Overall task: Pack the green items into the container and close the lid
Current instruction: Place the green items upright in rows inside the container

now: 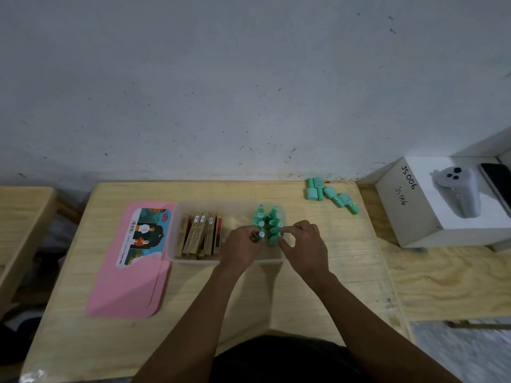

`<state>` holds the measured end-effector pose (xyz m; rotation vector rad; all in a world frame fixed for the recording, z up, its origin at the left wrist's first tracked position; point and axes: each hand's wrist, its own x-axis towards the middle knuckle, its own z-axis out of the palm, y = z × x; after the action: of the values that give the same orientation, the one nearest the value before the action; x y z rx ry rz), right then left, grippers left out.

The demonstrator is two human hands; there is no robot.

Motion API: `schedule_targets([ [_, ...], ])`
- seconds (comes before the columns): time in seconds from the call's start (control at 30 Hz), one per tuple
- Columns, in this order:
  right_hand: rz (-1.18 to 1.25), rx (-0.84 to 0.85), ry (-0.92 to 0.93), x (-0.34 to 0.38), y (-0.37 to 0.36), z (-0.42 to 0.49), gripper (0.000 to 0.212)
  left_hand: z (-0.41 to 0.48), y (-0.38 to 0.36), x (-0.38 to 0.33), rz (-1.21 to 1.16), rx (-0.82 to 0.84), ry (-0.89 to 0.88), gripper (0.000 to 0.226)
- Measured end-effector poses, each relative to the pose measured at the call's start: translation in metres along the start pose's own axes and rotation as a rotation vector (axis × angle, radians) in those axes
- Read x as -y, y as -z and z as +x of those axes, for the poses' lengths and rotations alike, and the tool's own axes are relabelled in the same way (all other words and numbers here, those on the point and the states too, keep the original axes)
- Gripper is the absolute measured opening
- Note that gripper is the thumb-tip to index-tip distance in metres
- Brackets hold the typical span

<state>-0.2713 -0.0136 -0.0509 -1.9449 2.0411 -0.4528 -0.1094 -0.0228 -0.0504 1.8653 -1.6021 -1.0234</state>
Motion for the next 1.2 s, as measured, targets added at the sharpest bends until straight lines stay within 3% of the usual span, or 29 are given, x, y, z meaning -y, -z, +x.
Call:
schedule_targets([
  [0.5,0.055,0.002,0.053,-0.021,0.019,-0.002,0.029,0.001,0.009,-0.008,0.064,-0.034,-0.038,0.033],
  [0.7,0.146,-0.077,-0.143,-0.064,0.048,0.004,0.024,0.006,0.019,-0.039,0.050,-0.092,-0.198,0.022],
  [0.87,0.202,0.000,-0.378,-0.113,0.063,0.014,0.027,0.025,0.000,-0.082,-0.042,-0.054,-0.239,0.017],
  [1.0,0.264,0.066,-0.485,-0.146,0.064,0.026,0.031,0.051,-0.026,-0.119,-0.117,0.033,-0.216,0.017],
  [1.2,0.297,0.102,-0.551,-0.175,0.056,0.060,0.039,0.114,-0.077,-0.145,0.004,0.254,-0.036,0.043],
])
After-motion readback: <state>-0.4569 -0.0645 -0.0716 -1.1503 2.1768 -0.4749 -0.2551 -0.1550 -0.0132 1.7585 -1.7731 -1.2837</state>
